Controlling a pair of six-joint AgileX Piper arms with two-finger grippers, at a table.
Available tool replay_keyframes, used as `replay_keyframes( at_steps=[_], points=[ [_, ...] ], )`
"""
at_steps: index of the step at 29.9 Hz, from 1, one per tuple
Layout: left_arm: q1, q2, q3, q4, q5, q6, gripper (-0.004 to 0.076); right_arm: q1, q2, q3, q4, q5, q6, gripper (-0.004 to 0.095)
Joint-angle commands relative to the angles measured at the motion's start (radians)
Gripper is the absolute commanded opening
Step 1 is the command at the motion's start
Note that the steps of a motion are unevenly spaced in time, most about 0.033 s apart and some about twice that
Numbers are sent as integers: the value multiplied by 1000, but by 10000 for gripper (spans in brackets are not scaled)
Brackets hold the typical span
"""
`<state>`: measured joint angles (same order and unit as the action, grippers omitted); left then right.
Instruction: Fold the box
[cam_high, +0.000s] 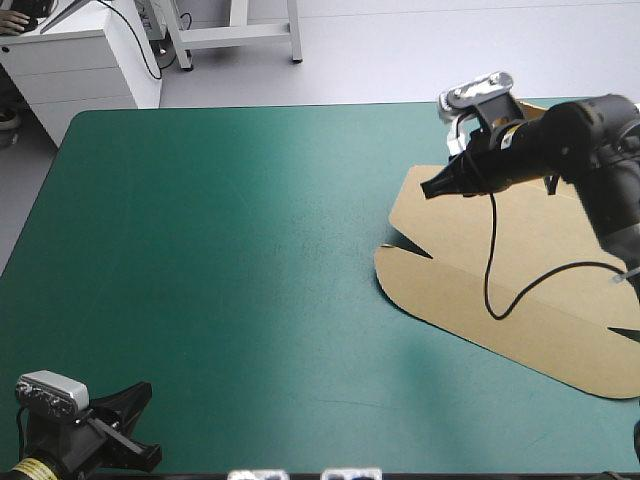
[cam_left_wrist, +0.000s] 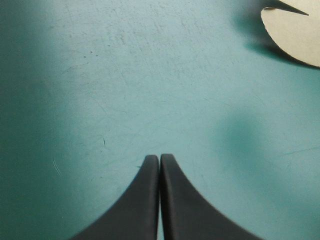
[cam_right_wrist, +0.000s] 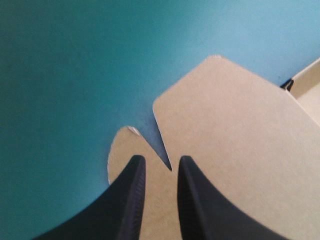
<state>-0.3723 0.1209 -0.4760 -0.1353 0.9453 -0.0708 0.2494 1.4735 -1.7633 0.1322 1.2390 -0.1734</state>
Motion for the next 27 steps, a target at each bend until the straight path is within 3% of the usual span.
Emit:
replay_keyframes(
  at_steps=[1, 18, 27],
  points=[
    [-4, 15, -26, -16, -72, -8, -8, 74, -113, 89, -180, -59, 69, 138],
    [-4, 15, -24, -13, -78, 5, -8, 76, -738, 889, -206, -486, 158, 90],
    [-4, 15, -24, -11, -80, 6, -8, 76, -1039, 1161, -206, -561, 173, 88]
  ],
)
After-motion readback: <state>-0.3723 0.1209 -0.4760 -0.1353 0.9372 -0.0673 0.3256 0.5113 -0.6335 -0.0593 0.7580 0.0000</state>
